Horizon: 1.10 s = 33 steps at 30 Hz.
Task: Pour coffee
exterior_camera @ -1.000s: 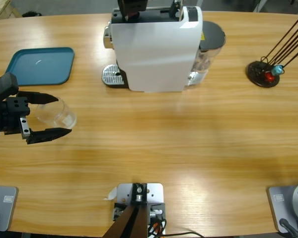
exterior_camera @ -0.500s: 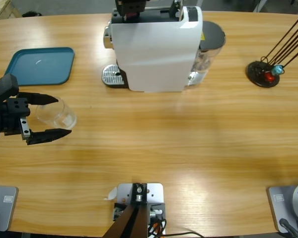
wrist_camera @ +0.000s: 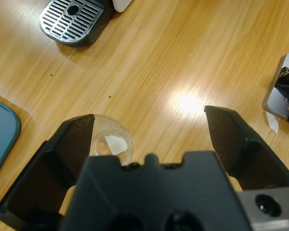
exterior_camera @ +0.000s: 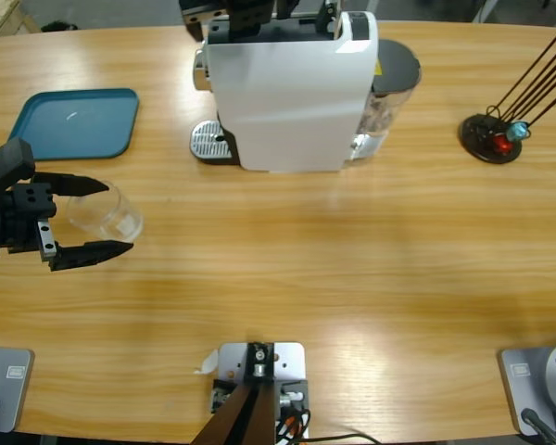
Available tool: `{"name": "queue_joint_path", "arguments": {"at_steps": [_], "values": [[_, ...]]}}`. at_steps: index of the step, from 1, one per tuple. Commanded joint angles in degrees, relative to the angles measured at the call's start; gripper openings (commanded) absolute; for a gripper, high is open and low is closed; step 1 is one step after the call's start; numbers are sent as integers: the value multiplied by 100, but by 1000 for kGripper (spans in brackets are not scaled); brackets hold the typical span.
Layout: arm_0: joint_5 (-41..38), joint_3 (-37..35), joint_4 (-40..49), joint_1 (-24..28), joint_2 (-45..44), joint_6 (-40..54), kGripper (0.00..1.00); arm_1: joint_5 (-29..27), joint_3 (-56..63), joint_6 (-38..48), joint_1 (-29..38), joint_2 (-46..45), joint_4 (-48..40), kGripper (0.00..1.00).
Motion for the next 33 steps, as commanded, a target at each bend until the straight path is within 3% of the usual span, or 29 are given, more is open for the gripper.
{"name": "queue_joint_path", "arguments": {"at_steps": [1,6,12,24,27,30,33], "values": [[14,102,-22,-43,-237,-80,987,190,-2750,-395,446,-560,70,889],[23,-79,40,-185,-277,-138,987,197,-2713,-420,694,-966,142,770],[14,-759,674,-201,-283,-98,996,492,-2504,-306,805,-1784,887,770],[88,-1165,926,-289,-254,-107,994,910,1228,18,807,-4594,824,770],[135,-1475,1066,-303,-256,-114,989,974,3003,99,807,-5436,224,775],[197,-1876,1379,-300,-244,-107,987,931,5016,116,807,-6285,-1191,787],[235,-2076,1669,-365,-277,-108,987,-121,6515,441,807,-6519,-2629,922]]}}
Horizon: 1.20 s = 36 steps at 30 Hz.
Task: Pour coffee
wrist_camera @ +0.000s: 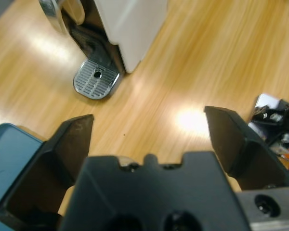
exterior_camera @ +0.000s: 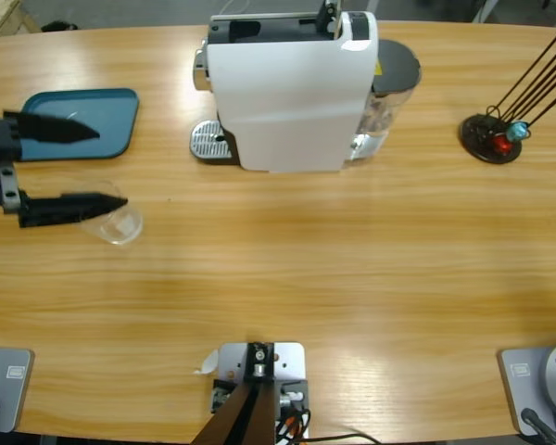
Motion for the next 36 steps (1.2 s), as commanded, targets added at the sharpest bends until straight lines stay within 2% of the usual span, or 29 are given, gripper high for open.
{"name": "queue_joint_path", "arguments": {"at_steps": [1,2,4,7,9,11,13,14,15,16,18,19,26,30,36], "values": [[199,-599,741,-170,-126,-48,987,-1495,3843,467,49,-1256,-3005,918],[232,-638,857,-243,-150,-51,987,-1800,3984,650,-42,-1078,-3271,916],[313,-690,1001,-371,-185,-51,987,-2005,4112,1240,-459,-683,-3707,913],[448,-806,1175,-534,-198,-67,987,-2132,4154,2232,-1032,-78,-3832,931],[478,-921,1301,-599,-162,-90,987,-2056,4260,2435,-1316,84,-4164,942],[487,-1014,1396,-608,-83,-88,987,-1717,4405,2448,-1594,216,-4679,934],[517,-1148,1488,-608,33,-86,987,-1408,4455,2260,-1721,414,-5032,873],[517,-1223,1509,-608,89,-86,987,-1297,4465,2119,-1745,483,-5183,759],[517,-1292,1518,-608,147,-86,987,-1221,4444,1966,-1768,518,-5266,557],[517,-1337,1518,-608,194,-86,987,-1200,4402,1818,-1817,539,-5287,305],[510,-1367,1518,-608,293,-86,987,-1161,4397,1743,-1977,534,-5277,46],[504,-1358,1518,-608,328,-86,987,-1158,4400,1713,-2034,532,-5282,0],[455,-1304,1518,-650,400,-51,987,-1427,4437,2207,-2055,747,-5818,0],[455,-1297,1518,-738,432,-53,987,-1715,4318,2532,-1956,963,-5825,0],[469,-1315,1518,-740,451,-69,987,-1571,4073,2759,-1826,1110,-5825,0]]}}
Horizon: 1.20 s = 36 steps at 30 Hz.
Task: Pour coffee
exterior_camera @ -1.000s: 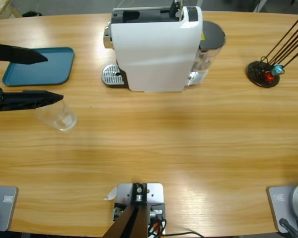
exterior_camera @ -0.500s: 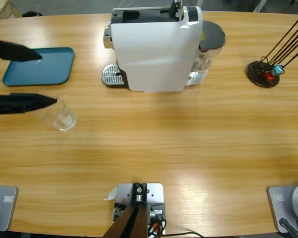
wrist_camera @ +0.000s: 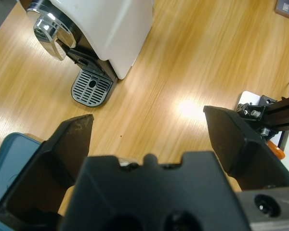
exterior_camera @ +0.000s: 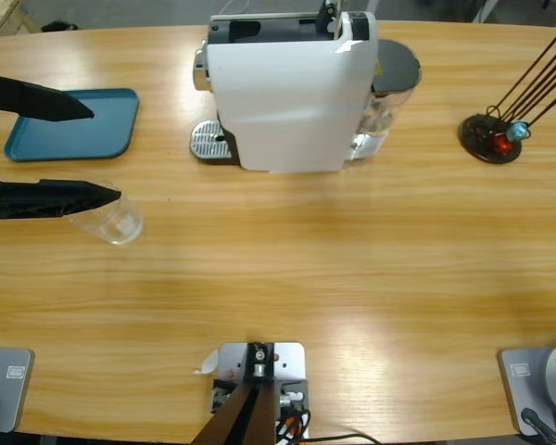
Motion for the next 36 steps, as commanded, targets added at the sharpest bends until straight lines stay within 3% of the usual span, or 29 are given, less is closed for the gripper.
{"name": "queue_joint_path", "arguments": {"at_steps": [1,19,36], "values": [[40,17,83,-65,228,-29,987,70,-233,360,138,446,-56,0],[56,49,74,-65,147,-29,991,673,-799,880,338,743,-241,0],[38,163,74,-65,128,-12,991,619,-1238,968,1059,1325,-219,0]]}}
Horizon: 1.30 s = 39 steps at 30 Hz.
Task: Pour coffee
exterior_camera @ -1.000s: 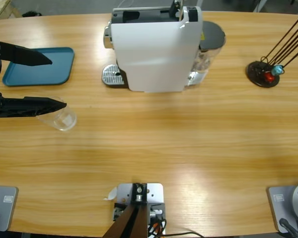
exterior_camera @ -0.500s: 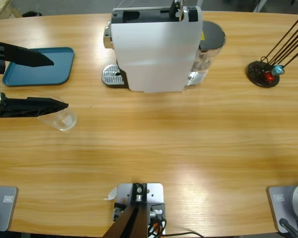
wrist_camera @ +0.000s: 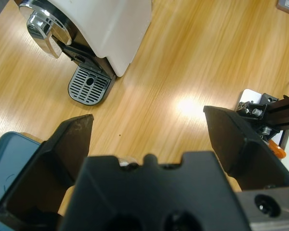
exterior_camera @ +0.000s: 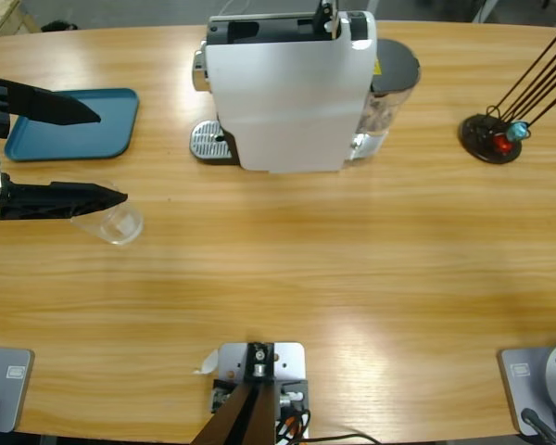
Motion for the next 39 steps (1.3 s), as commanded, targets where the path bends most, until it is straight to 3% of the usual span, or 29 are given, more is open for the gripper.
{"name": "queue_joint_path", "arguments": {"at_steps": [1,6,39], "values": [[38,178,74,-60,29,-12,991,12,-252,89,660,667,-13,0],[38,236,74,-60,29,-12,1000,-102,-250,105,908,980,48,0],[17,545,-5,-60,89,22,1000,-220,-377,-203,916,2428,36,0]]}}
